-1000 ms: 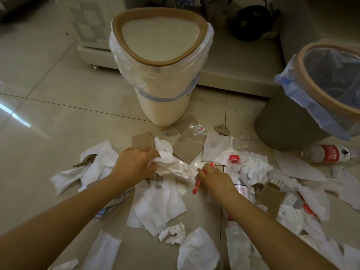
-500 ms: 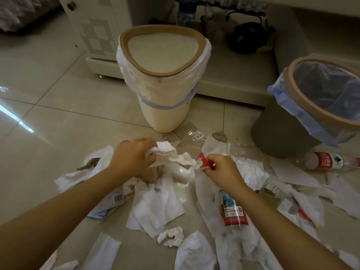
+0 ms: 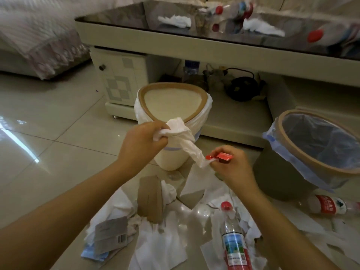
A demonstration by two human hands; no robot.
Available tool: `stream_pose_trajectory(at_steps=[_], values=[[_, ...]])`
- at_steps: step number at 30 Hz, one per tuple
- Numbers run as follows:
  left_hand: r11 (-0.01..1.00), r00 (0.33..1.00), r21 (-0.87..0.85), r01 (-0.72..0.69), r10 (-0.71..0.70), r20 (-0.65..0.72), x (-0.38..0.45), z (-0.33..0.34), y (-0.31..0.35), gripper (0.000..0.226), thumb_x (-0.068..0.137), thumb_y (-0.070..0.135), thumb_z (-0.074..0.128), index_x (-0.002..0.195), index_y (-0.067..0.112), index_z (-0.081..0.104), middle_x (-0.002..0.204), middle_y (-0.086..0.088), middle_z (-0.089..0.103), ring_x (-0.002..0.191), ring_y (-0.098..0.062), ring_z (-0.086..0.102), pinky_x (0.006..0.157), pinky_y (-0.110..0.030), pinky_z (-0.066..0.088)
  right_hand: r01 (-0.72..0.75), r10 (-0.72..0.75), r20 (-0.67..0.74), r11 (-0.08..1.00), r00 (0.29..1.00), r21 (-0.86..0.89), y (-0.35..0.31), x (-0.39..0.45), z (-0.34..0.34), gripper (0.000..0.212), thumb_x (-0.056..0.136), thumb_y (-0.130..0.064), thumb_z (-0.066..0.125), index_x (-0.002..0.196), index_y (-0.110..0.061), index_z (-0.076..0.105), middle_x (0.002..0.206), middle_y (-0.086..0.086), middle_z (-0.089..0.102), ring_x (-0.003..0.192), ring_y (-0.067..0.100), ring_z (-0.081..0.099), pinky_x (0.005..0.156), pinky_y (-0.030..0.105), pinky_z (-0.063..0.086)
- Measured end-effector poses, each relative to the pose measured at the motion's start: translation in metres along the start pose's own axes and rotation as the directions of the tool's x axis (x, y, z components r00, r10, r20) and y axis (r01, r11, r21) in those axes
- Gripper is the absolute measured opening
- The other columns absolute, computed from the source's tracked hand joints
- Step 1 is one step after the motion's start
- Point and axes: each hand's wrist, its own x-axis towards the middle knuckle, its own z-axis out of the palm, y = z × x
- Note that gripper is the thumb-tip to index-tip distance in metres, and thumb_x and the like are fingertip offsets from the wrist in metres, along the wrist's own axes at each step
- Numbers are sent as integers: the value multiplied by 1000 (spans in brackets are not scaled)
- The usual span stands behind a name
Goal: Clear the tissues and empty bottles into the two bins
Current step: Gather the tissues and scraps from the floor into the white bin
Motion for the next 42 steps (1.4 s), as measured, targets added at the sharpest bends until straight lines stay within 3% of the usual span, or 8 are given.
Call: stream_pose_trajectory(at_steps=[10, 13, 18, 22, 24, 31, 37, 42], values=[[946, 949, -101, 307, -312, -46, 90, -2, 1, 16, 85, 15, 64, 96, 25, 72, 84, 4, 67, 75, -9, 61, 66, -20, 49, 124, -111, -138, 988, 984, 87, -55, 36, -6, 19, 78, -3, 70, 79, -21, 70, 80, -14, 65, 77, 5, 61, 64, 19, 51], [884, 889, -94, 457, -459, 3, 100, 0, -4, 27, 87, 15, 62, 112, 22, 66, 105, -5, 67, 90, -19, 60, 74, -27, 48, 133, -110, -181, 983, 977, 122, -65, 47, -6, 22, 77, -1, 69, 76, -23, 71, 77, -10, 66, 78, 10, 62, 63, 26, 54], [774, 864, -385, 502, -466, 190, 108, 0, -4, 71, 94, 35, 54, 152, 23, 14, 153, -6, 28, 135, -28, 35, 103, -39, 36, 166, -127, -243, 975, 962, 146, -80, 69, 1, 20, 74, -1, 69, 76, -20, 72, 72, -4, 68, 72, 16, 64, 67, 46, 57], [795, 896, -415, 443, -404, 185, 99, -3, -15, 56, 98, 38, 44, 149, 28, 24, 149, -3, 36, 132, -26, 40, 87, -28, 46, 185, -113, -295, 956, 949, 227, -101, 93, 10, 12, 77, -5, 71, 82, -16, 71, 77, -4, 68, 75, 13, 65, 68, 35, 58], [808, 912, -427, 406, -383, 143, 92, -7, -22, 48, 98, 37, 43, 144, 27, 34, 142, 1, 44, 130, -21, 42, 98, -33, 39, 202, -126, -300, 949, 946, 240, -110, 105, 18, 11, 81, -9, 71, 89, -16, 68, 83, -7, 66, 76, 4, 62, 67, 20, 55], [819, 908, -393, 418, -388, 156, 60, -21, -52, 40, 97, 35, 48, 136, 25, 46, 126, 8, 56, 112, -11, 54, 95, -33, 45, 119, -112, 234, 993, 966, -14, -98, 132, 55, 68, 86, 2, 57, 146, -24, 33, 133, 1, 49, 118, 17, 50, 90, 25, 45], [872, 911, -273, 406, -362, 197, 33, -7, -70, 47, 92, 34, 57, 136, 31, 43, 130, 10, 52, 113, -7, 51, 90, -26, 42, 325, -266, 245, 912, 932, -249, -76, 110, 76, 59, 90, -18, 57, 144, -27, 34, 149, -4, 36, 137, 17, 32, 109, 33, 32], [899, 914, -222, 379, -326, 241, 24, 8, -66, 51, 91, 34, 58, 139, 29, 40, 138, 8, 48, 115, -5, 47, 91, -26, 41, 171, -90, 239, 923, 967, -344, -78, 113, 71, 65, 88, -47, 56, 146, -28, 31, 148, -1, 39, 136, 22, 34, 109, 44, 34]])
